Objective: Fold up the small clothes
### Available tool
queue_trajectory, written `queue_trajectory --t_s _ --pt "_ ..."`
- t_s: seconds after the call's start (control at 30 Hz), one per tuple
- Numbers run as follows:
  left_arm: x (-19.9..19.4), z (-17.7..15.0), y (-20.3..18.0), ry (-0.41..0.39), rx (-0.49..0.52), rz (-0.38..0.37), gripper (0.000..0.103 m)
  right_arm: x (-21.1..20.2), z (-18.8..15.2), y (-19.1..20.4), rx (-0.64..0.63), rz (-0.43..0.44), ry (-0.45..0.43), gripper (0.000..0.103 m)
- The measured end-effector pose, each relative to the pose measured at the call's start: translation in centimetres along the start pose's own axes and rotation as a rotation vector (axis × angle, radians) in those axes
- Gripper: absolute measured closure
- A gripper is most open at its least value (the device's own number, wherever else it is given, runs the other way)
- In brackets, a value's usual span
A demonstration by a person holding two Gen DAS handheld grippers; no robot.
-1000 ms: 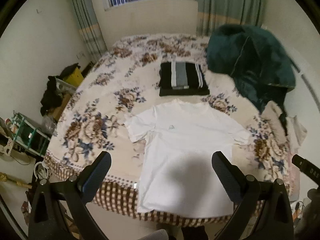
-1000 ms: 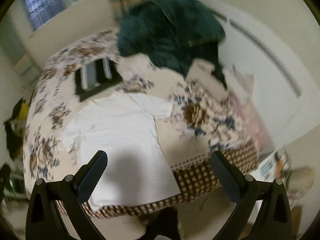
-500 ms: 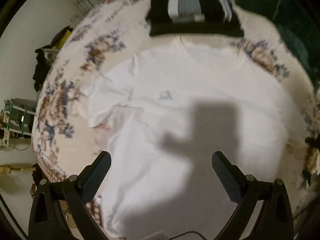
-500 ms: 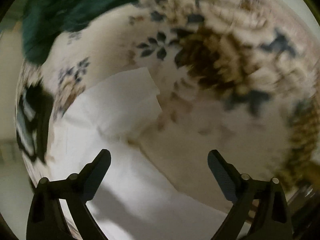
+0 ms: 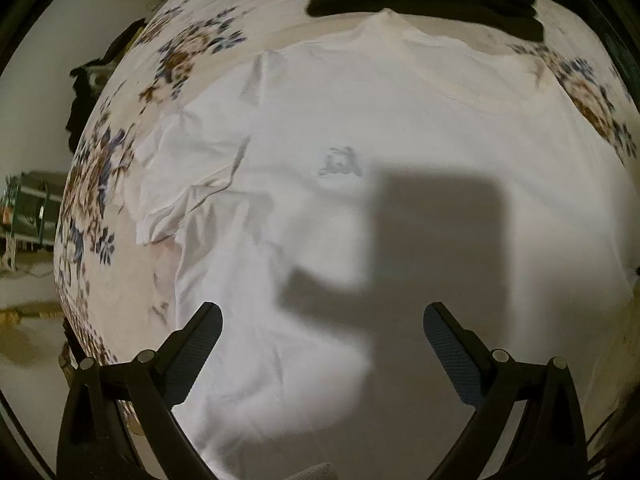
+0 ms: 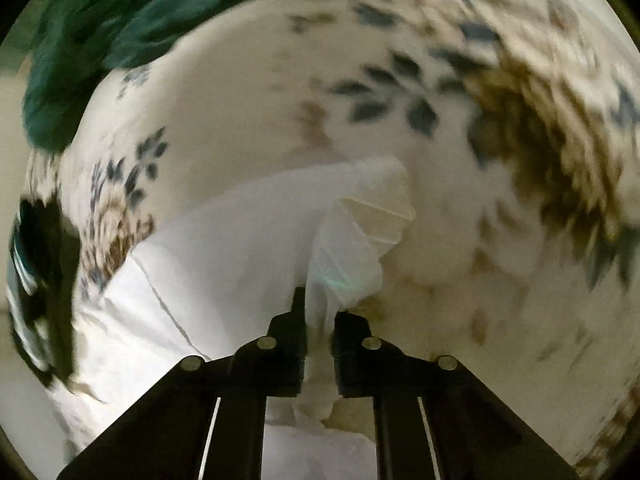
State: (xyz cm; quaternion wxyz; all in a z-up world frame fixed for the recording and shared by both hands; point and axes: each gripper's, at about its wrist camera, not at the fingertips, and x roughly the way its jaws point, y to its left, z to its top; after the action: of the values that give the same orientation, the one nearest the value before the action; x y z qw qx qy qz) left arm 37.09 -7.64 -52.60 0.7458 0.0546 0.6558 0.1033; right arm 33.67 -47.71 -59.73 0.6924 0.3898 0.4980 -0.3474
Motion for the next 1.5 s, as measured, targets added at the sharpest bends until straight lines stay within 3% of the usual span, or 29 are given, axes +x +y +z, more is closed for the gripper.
queue_trajectory --t_s 0.13,0.3,0.4,0.47,0.57,0.63,0.7,0.77,0.93,1.07,1.27,1.37,1.5 --pt "0.3 -0.3 1.8 -0.006 -0.059 0.004 0.000 -1.6 -3.2 7.8 -0.377 -0.111 -0.168 0.095" --pt "0.9 -1.5 5.1 0.002 -0.123 0.034 0.000 -1.7 -12.5 17.8 -0.931 -0.206 -0.339 0.096" --pt "1.4 -2.3 6.7 0.006 -0.145 0.059 0.000 -0.8 -18.5 19.9 -1.160 -0.241 -0.374 0.097" --pt "1.8 -2.8 7.8 0.014 -0.160 0.072 0.000 1.5 -21.9 20.8 -1.288 -0.282 -0.321 0.097" --pt "2.4 -3.5 9.6 0.020 -0.188 0.082 0.000 3.6 -24.1 19.9 -1.376 -0.333 -0.247 0.095" --pt "2.8 -3.8 10.8 0.014 -0.207 0.084 0.000 2.9 -24.6 18.8 -1.379 -0.315 -0.277 0.087" --pt "3.7 -3.9 12.3 0.017 -0.240 0.097 0.000 1.9 -24.1 17.8 -1.343 -0.299 -0.282 0.049" --pt "5.0 -3.9 14.2 0.035 -0.291 0.102 0.000 1.0 -23.2 17.2 -1.307 -0.287 -0.286 0.037" --pt "8.5 -3.0 19.2 0.076 -0.430 0.093 0.000 -0.5 -21.9 16.5 -1.255 -0.323 -0.284 0.036" --pt "10.9 -2.2 22.5 0.105 -0.525 0.008 0.000 -1.0 -21.6 16.5 -1.210 -0.341 -0.265 0.036" --pt "14.8 -1.7 26.9 0.152 -0.822 -0.370 0.000 -1.5 -20.9 15.7 -1.087 -0.347 -0.169 0.031" --pt "15.3 -1.4 28.4 0.121 -0.949 -0.486 0.000 -1.6 -20.4 15.0 -1.017 -0.362 -0.120 0.031" --pt "14.3 -0.7 29.0 0.091 -1.012 -0.623 0.001 -2.1 -20.0 14.3 -0.948 -0.369 -0.090 0.031"
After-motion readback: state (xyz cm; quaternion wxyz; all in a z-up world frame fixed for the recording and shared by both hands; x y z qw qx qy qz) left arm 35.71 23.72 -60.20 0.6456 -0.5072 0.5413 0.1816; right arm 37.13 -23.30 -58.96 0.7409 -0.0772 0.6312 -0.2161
